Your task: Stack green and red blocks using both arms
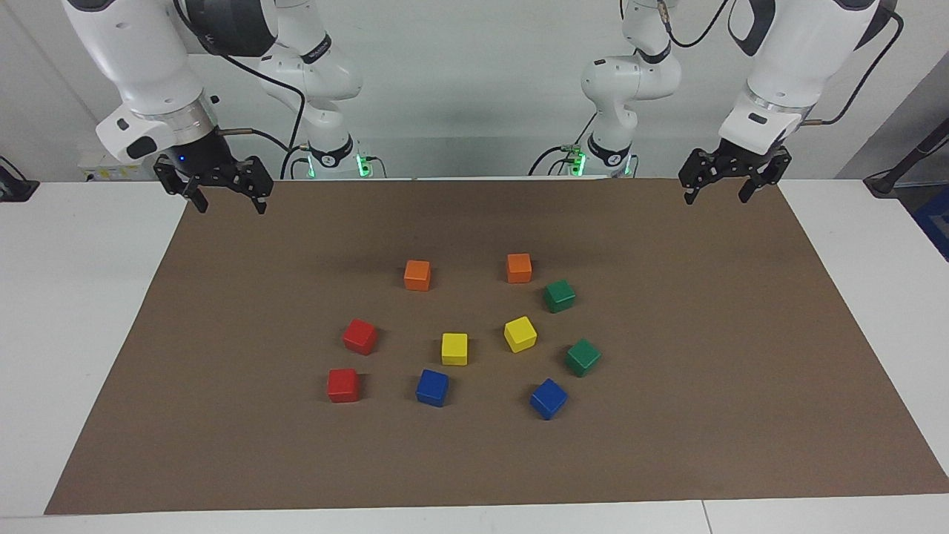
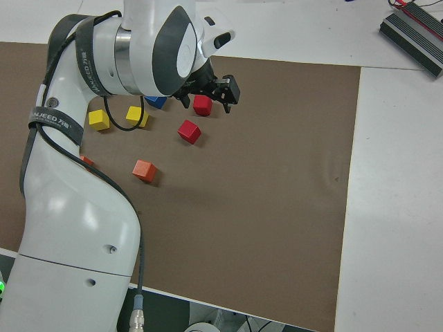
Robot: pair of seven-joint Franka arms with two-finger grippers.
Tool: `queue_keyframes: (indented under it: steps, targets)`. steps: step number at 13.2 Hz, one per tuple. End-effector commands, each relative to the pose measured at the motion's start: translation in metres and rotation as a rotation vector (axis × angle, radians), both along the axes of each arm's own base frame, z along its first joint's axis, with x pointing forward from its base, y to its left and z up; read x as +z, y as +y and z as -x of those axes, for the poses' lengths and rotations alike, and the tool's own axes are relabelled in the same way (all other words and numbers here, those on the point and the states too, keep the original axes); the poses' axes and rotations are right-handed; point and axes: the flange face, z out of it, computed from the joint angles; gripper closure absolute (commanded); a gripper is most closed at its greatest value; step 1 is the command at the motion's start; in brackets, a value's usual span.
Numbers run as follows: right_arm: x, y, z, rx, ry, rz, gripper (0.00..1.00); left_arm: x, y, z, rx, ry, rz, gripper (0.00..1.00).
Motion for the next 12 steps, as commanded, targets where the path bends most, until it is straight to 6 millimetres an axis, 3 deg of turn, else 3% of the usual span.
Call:
queue_keyframes:
  steps: [1,8,10,12]
  targets:
    - [0.002,-0.005,0.007,0.017,-0.004,-0.005,0.00,0.002,0.004,0.006,0.001,-0.004,0.005,0.00]
    - [0.002,-0.004,0.007,0.009,-0.010,-0.004,0.00,0.002,-0.002,0.007,-0.007,-0.002,0.005,0.00]
    - [0.002,0.000,0.008,0.014,-0.010,-0.003,0.00,0.002,0.000,0.016,0.004,0.040,-0.002,0.00]
    - [0.000,-0.004,0.009,0.017,-0.001,-0.003,0.00,-0.013,-0.004,0.018,0.062,0.011,0.001,0.00]
